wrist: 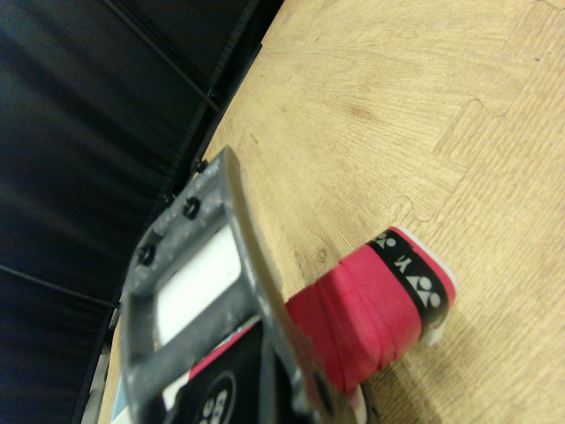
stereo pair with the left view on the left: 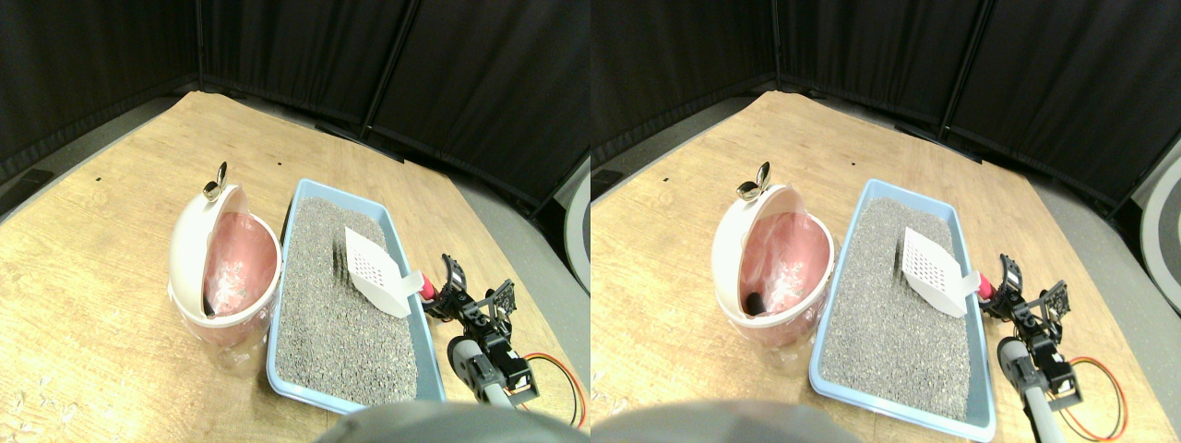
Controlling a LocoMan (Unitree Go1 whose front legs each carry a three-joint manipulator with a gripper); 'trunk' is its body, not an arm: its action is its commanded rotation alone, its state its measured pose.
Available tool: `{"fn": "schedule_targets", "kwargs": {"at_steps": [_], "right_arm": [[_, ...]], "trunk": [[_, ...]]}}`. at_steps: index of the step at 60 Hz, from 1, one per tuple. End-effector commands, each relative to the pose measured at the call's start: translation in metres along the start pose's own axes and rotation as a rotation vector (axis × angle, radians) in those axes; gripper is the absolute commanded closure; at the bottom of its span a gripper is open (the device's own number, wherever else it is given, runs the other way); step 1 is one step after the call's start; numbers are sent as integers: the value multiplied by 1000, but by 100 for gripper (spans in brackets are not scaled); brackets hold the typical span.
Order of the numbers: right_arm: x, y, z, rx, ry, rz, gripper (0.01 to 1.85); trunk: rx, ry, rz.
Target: Scoop (unimanual)
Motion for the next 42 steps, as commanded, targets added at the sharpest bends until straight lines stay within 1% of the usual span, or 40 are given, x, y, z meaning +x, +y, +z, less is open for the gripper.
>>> {"fn": "schedule_targets", "kwargs": {"at_steps": [1,4,8,9,12,16,17,19,20,24,27,28,30,34,36,38,40,41,42], "right_arm": [[-1,3,7,7,-9,4,94],[-2,2,7,11,1,1,91],[-4,1,10,-3,13,21,90],[-6,0,13,-20,31,37,89],[-9,0,15,-26,44,45,86],[-16,0,21,-25,76,54,79],[-18,-1,23,-21,94,53,71],[-21,-1,25,-24,103,54,66],[-21,-1,25,-24,103,54,66],[-31,-1,29,-28,112,59,59],[-33,-1,29,-21,117,62,58],[-37,-1,31,-29,123,88,58],[-39,-2,32,-24,126,87,58],[-45,-2,34,-10,113,99,64],[-50,-2,36,12,93,106,68],[-53,-2,38,17,69,118,77],[-56,-2,40,10,19,156,96],[-56,-2,40,10,19,156,96],[-57,-2,40,11,5,162,102]], "trunk": [[-9,13,11],[-9,13,11],[-9,13,11],[-13,15,15],[-13,15,15],[-13,16,12],[-13,16,12],[-13,16,12],[-13,16,12],[-13,18,9],[-13,18,9],[-13,18,9],[-11,17,6],[-9,17,4],[-8,16,2],[-8,16,2],[-5,14,-2],[-4,13,-5],[-4,13,-5]]}}
